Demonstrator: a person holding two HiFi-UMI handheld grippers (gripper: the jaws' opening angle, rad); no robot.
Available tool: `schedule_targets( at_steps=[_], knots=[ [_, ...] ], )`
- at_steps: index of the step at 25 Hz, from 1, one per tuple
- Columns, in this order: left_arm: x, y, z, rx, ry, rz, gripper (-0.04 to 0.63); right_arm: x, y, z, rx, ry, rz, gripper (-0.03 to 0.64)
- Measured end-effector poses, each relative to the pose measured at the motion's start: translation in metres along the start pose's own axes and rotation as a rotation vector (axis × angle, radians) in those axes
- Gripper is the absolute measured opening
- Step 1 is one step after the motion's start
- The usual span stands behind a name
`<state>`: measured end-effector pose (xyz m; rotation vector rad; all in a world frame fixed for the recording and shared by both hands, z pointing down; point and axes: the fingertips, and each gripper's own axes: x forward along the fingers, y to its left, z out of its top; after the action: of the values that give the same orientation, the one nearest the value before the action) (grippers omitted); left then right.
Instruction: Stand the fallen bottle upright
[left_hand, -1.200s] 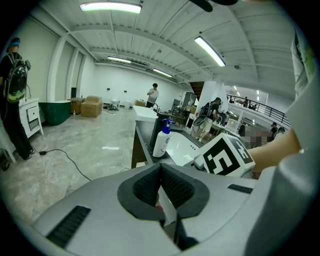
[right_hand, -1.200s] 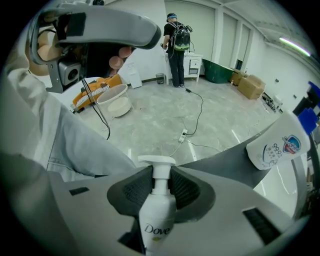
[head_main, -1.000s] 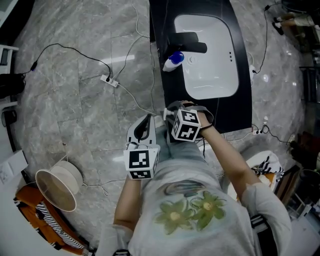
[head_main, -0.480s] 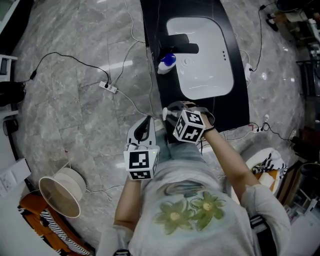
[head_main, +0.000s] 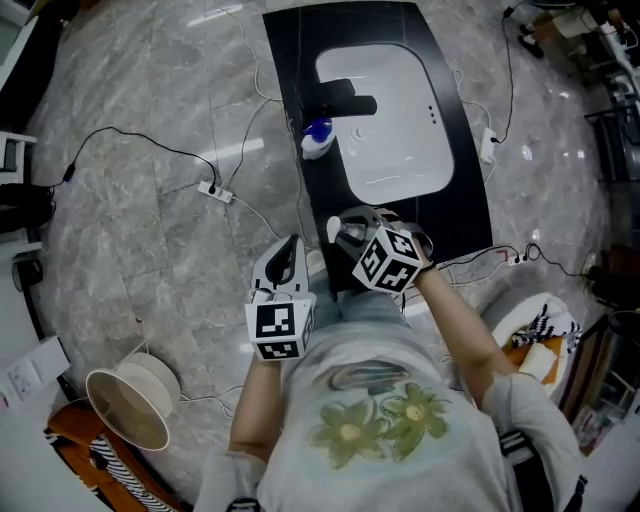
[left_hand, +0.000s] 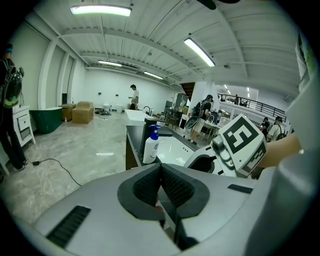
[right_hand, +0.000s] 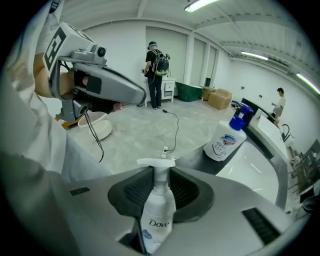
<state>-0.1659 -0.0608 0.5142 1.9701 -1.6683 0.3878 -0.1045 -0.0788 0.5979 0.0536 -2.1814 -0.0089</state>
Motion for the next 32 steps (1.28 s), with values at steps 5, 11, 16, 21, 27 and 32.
schedule_targets(
  at_steps=[5,11,16,21,27,32],
  knots=[
    [0.001,-0.011,0.007,0.024,-0.006,-0.01,0.015,-0.019,-0.006,-0.003,0.048,-0.054,-0.045,0.118],
    [0.003,-0.021,0.018,0.066,-0.013,-0.008,0.015,-0.042,-0.01,-0.007,0.097,-0.106,-0.08,0.118],
    [0.004,-0.033,0.024,0.094,-0.012,-0.012,0.015,-0.059,-0.015,-0.012,0.144,-0.148,-0.1,0.118],
    [0.005,-0.047,0.026,0.127,0.0,-0.013,0.015,-0.076,-0.018,-0.017,0.189,-0.202,-0.13,0.12],
    [0.005,-0.066,0.03,0.158,0.008,-0.015,0.015,-0.095,-0.021,-0.021,0.236,-0.262,-0.154,0.12],
    [0.006,-0.079,0.027,0.183,0.013,-0.02,0.015,-0.104,-0.02,-0.025,0.25,-0.275,-0.17,0.12]
  ],
)
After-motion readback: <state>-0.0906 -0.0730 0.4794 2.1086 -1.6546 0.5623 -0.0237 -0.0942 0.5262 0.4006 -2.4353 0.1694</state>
